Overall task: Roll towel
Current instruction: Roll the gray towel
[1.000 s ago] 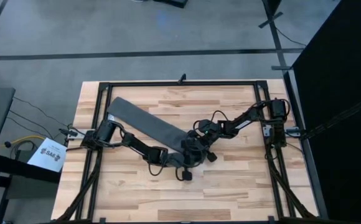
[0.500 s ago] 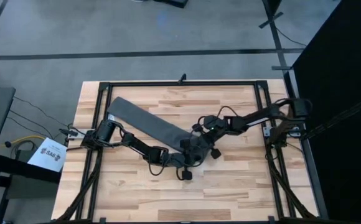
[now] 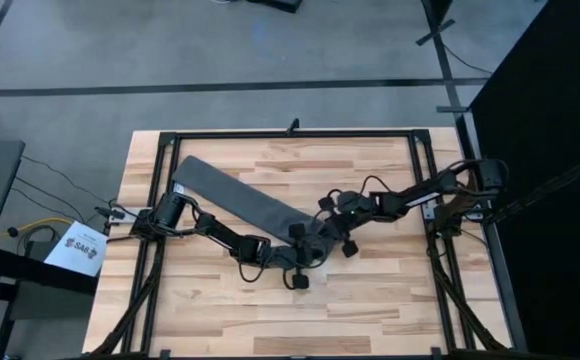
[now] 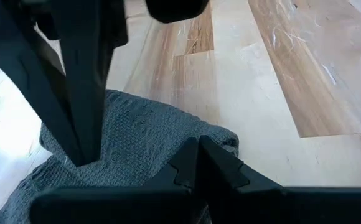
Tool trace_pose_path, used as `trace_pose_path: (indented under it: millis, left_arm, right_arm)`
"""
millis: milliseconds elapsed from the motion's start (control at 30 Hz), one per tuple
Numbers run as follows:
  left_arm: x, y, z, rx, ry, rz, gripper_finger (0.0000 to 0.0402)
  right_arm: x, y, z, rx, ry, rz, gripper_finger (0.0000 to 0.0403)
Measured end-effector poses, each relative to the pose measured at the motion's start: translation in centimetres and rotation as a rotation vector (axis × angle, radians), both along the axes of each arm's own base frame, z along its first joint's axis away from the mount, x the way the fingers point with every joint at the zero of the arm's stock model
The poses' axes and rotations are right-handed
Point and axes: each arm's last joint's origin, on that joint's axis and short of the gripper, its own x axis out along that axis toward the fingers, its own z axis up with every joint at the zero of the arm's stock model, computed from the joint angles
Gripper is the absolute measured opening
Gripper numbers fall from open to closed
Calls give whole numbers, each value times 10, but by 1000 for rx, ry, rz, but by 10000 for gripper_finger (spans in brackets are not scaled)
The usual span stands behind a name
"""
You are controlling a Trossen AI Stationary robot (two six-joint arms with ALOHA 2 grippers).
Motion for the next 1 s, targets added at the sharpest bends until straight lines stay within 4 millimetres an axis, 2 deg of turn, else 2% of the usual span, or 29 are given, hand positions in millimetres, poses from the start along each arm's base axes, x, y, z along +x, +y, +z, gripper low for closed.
trace_pose_path:
  millis: [67,200,433,567,833,1000]
  left_arm:
    - [0,0,0,-2,-1,1,6]
    - [0,0,0,-10,-4,3,6]
    - [0,-1,0,-26,-2,8,6]
    - [0,-1,0,-31,-2,10,6]
    - [0,2,-1,-31,-1,26,6]
    - [-2,4,11,42,16,36,6]
  right_arm:
    - [3,1,-7,0,-13,8,0]
    - [1,-9,-23,21,-12,-43,0]
    - [-5,-8,-21,31,-137,-153,0]
    - [-13,-11,-27,50,-102,-219,0]
    - [-15,-4,-31,56,-66,-206,0]
    - [-17,-10,-33,51,-38,-245,0]
